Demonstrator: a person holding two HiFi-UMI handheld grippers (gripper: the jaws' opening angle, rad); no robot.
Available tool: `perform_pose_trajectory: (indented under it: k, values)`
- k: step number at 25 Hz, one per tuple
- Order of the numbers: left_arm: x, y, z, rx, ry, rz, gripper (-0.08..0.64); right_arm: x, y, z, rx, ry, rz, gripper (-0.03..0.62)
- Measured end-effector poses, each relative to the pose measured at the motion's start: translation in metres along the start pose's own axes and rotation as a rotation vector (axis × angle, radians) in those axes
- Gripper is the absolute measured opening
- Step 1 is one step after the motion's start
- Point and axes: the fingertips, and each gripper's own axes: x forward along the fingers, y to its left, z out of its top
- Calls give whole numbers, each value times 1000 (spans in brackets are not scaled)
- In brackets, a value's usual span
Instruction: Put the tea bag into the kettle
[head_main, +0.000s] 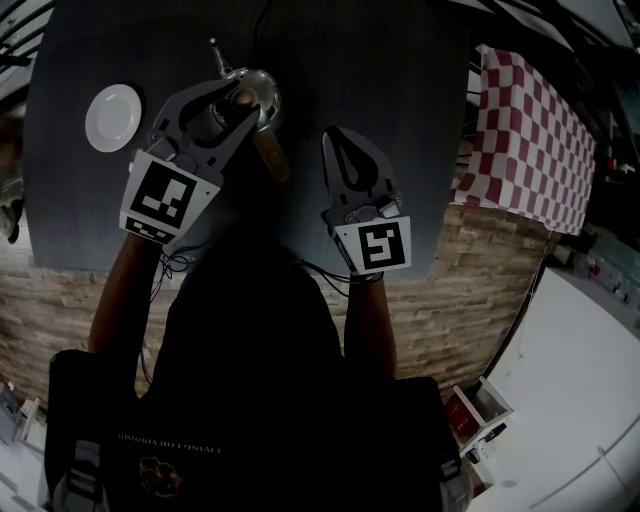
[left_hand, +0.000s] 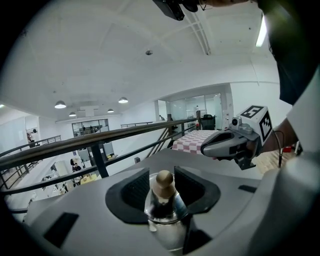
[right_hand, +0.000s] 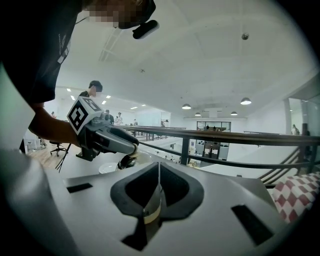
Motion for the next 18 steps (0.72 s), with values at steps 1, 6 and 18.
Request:
perform_pose_trajectory:
  k: [1, 6, 18]
  values:
    - [-3, 1, 2, 1, -6, 6, 146, -1, 0, 0, -3, 2, 0, 21]
    - [-25, 4, 13, 14, -51, 57, 144, -6, 5, 6, 22, 6, -3, 20]
    - [-97, -21, 20, 92, -71, 137, 5, -55, 44, 34, 26, -44, 57, 17]
